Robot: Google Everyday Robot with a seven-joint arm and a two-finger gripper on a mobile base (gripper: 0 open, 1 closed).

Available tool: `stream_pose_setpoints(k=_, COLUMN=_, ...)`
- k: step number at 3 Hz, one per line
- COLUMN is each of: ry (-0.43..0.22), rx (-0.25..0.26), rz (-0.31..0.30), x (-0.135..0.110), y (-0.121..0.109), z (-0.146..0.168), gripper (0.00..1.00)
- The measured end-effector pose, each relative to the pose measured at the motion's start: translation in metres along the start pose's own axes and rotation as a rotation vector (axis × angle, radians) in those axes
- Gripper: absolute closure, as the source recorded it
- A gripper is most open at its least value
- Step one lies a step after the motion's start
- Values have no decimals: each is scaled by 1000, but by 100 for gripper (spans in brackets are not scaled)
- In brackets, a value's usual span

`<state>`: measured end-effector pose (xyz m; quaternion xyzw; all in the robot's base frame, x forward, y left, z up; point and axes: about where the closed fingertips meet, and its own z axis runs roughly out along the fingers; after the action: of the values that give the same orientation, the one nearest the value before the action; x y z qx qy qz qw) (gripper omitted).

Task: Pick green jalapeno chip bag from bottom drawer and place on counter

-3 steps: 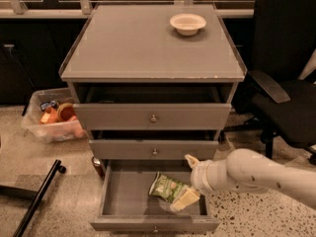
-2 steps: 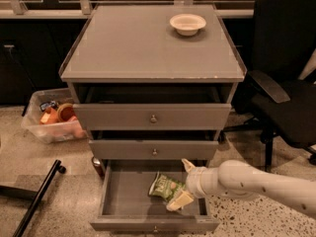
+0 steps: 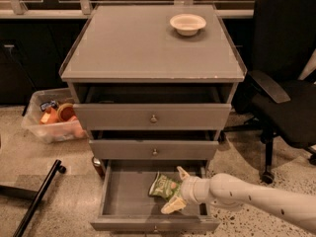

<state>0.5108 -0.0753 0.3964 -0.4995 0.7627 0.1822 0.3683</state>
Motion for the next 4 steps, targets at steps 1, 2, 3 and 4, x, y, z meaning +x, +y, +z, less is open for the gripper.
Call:
stream_pose_setpoints(k=1, ry=0, rx=0, rz=0, x=0, y=0, z=0, gripper=0)
stream_pose_setpoints(k=2, ry=33, rx=13, rz=-11, x=5, y=3, z=9, gripper=0)
stream_pose_setpoints(k=3, ry=99, rx=29, rz=-42, x=33, y=-6, z=38, gripper=0)
stream_pose_setpoints(k=4, ry=128, rx=21, rz=-52, x=70, y=-18, z=70, gripper=0)
